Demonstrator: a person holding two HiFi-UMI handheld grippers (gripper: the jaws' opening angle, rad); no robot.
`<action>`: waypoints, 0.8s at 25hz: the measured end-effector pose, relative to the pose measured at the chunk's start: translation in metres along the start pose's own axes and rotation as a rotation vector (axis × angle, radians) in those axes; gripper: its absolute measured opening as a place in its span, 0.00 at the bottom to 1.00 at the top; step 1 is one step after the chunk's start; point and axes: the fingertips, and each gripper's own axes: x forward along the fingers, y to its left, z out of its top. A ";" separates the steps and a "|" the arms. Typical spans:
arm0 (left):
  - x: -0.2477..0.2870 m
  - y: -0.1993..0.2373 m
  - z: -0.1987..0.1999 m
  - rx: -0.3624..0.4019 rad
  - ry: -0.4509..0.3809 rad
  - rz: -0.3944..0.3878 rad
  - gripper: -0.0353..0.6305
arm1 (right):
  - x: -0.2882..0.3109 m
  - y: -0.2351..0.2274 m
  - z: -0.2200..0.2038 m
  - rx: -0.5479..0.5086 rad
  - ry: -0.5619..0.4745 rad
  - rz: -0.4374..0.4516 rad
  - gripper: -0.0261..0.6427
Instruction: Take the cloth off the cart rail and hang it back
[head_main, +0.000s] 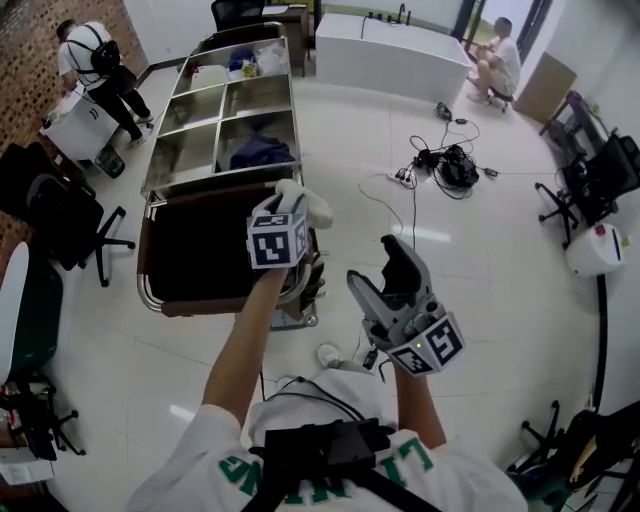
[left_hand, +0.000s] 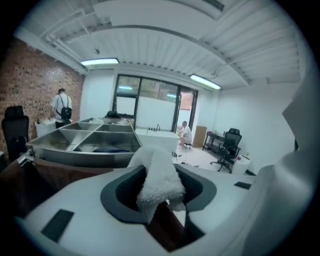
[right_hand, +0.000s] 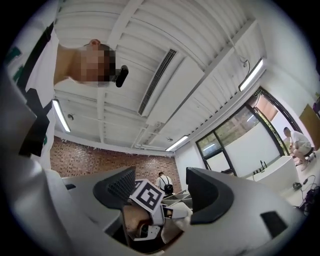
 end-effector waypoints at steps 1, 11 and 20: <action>0.009 -0.003 -0.007 0.026 0.044 0.007 0.33 | 0.000 -0.001 0.000 0.002 0.001 0.000 0.54; 0.027 -0.015 -0.049 0.111 0.191 -0.089 0.89 | 0.010 0.000 -0.011 0.046 0.014 0.021 0.54; -0.067 -0.001 0.015 -0.020 -0.176 -0.154 0.90 | 0.030 0.000 -0.027 0.053 0.071 0.035 0.54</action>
